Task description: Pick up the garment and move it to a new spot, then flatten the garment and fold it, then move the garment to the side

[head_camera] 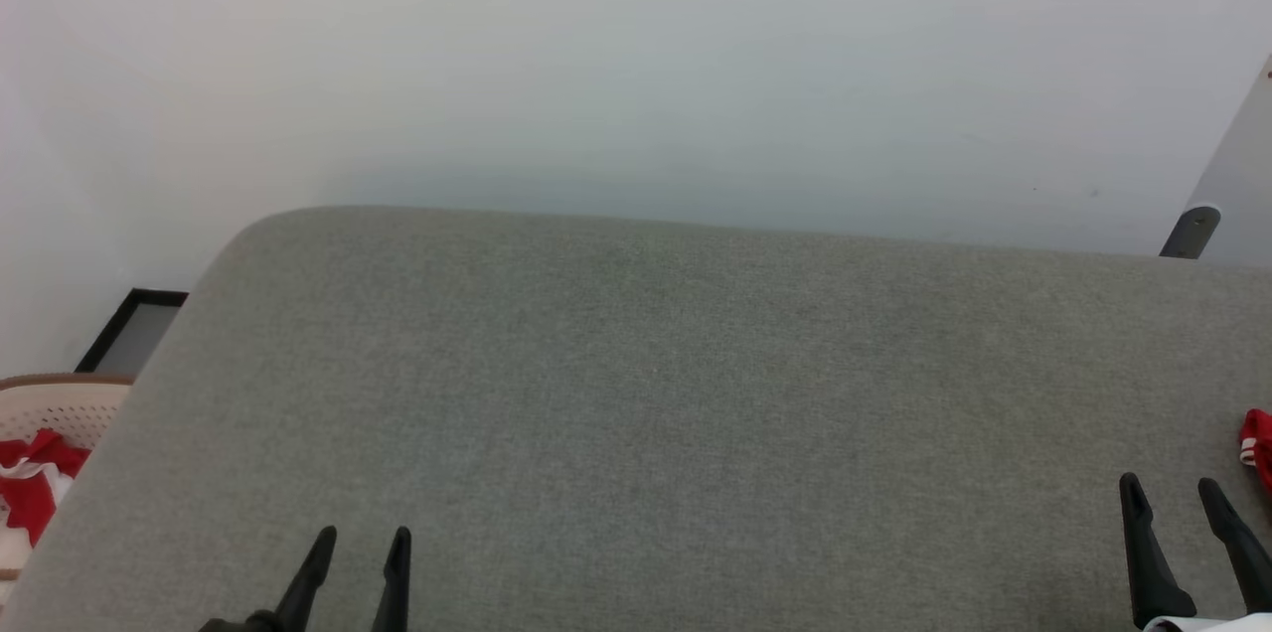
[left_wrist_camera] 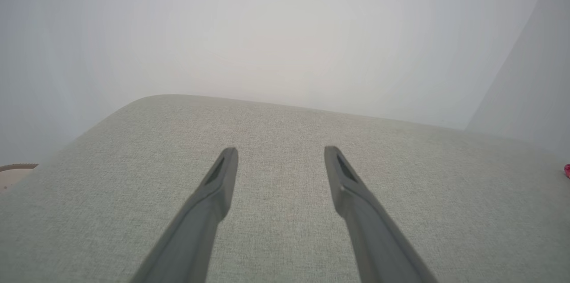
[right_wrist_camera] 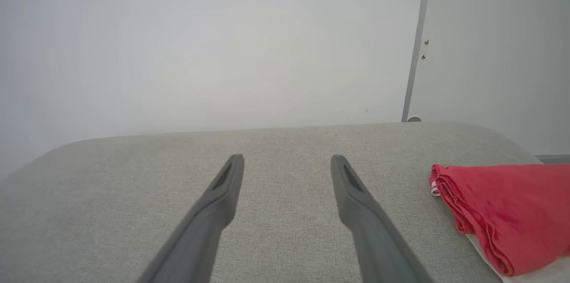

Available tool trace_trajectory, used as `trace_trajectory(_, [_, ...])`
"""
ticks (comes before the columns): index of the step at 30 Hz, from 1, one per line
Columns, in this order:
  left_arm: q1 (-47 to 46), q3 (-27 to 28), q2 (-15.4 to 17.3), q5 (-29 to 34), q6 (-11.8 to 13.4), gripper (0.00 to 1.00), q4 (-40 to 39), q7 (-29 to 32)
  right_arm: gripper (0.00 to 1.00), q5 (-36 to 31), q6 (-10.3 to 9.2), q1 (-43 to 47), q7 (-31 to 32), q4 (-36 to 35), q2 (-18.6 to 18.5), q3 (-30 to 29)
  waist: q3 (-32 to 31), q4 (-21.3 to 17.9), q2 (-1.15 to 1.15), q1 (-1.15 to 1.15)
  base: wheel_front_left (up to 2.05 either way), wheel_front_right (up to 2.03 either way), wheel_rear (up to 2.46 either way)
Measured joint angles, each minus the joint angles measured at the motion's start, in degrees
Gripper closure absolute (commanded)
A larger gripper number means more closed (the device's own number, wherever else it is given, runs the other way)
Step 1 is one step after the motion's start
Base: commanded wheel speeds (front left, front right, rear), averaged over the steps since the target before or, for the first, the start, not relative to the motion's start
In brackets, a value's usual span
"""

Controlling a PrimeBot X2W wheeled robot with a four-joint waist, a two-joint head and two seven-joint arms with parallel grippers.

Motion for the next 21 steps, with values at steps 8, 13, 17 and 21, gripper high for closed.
trace_trajectory(8, [0.05,0.51,-0.29,-0.05,0.0,0.0,-0.23,0.0,0.0,0.46,0.0,0.16,-0.05,-0.27,0.55,-0.13,-0.25,-0.19,0.0,0.0,0.0,0.0,0.0])
trace_trajectory(13, [0.04,0.65,-0.33,-0.11,0.0,0.0,-0.36,0.0,0.0,0.51,0.0,0.16,-0.26,-0.27,0.8,-0.07,-0.27,-0.3,0.0,0.0,0.0,0.0,0.0])
trace_trajectory(17, [0.04,0.74,-0.32,-0.04,0.0,0.0,-0.56,0.0,0.0,0.62,0.0,0.15,-0.29,-0.12,1.04,0.23,-0.27,-0.37,0.0,0.0,0.0,0.0,0.0])
trace_trajectory(21, [0.04,0.79,-0.31,-0.02,0.0,0.0,-0.51,0.0,0.0,0.84,0.0,0.12,-0.46,0.02,1.09,0.58,-0.22,-0.42,0.0,0.0,0.0,0.0,0.0])
